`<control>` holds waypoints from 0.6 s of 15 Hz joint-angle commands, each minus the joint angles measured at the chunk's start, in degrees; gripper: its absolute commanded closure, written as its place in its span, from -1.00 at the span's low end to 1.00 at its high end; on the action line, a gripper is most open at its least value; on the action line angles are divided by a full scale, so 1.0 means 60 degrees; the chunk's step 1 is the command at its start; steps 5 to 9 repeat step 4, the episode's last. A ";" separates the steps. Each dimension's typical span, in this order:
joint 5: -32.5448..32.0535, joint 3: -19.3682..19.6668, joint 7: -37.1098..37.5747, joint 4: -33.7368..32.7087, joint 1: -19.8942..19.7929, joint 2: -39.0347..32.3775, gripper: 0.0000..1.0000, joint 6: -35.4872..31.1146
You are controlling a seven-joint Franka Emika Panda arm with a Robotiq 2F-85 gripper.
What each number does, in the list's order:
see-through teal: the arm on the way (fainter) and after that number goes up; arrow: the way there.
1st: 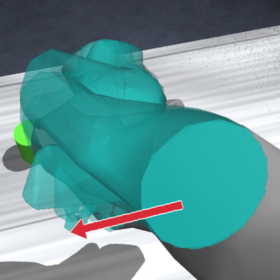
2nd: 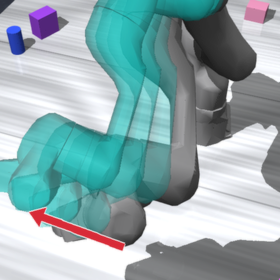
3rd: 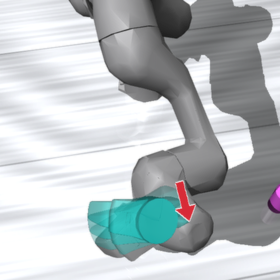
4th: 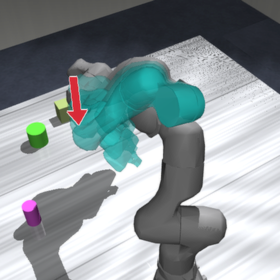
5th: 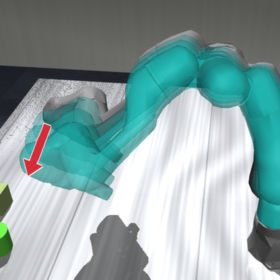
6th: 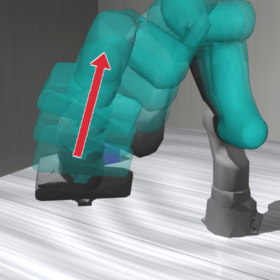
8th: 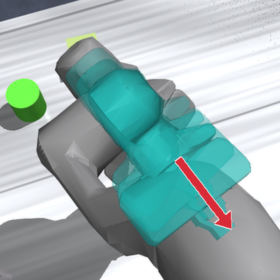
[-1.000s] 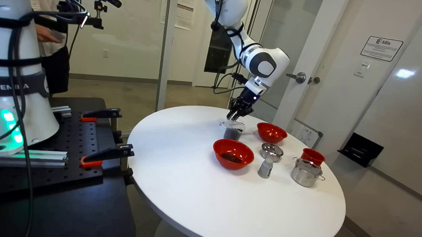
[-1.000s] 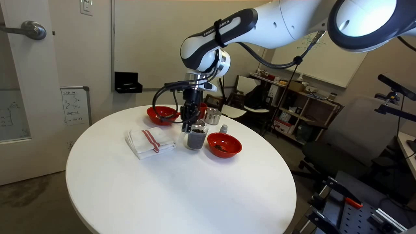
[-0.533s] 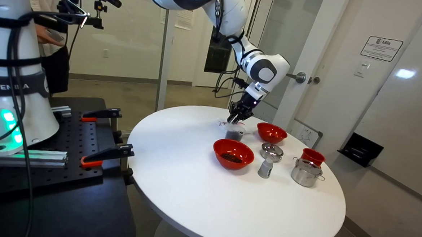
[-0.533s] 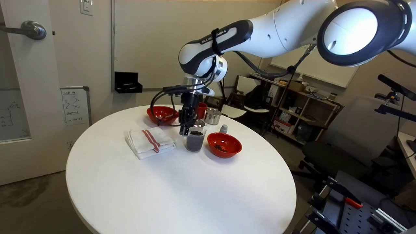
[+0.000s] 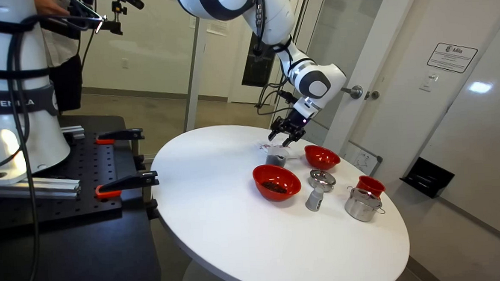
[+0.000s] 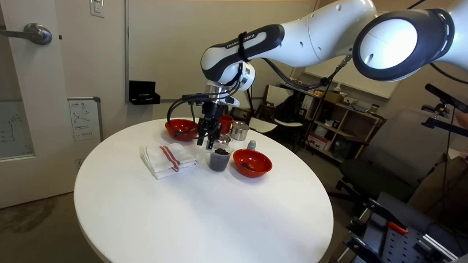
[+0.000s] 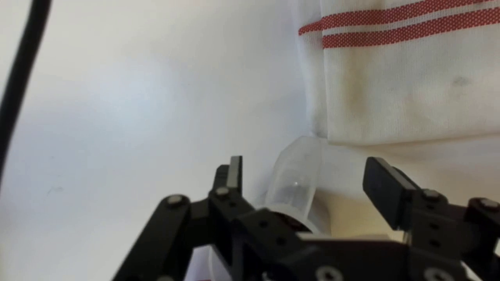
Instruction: Pour some contents from the clear jar into the orange bowl
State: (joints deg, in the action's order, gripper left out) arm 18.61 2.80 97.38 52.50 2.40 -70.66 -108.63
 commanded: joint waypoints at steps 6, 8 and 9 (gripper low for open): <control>0.0004 -0.0015 -0.0228 0.0017 0.0001 0.0408 -1.00 0.0010; 0.0004 -0.0015 -0.0228 0.0017 0.0001 0.0408 -1.00 0.0010; 0.0004 -0.0015 -0.0228 0.0017 0.0001 0.0408 -1.00 0.0010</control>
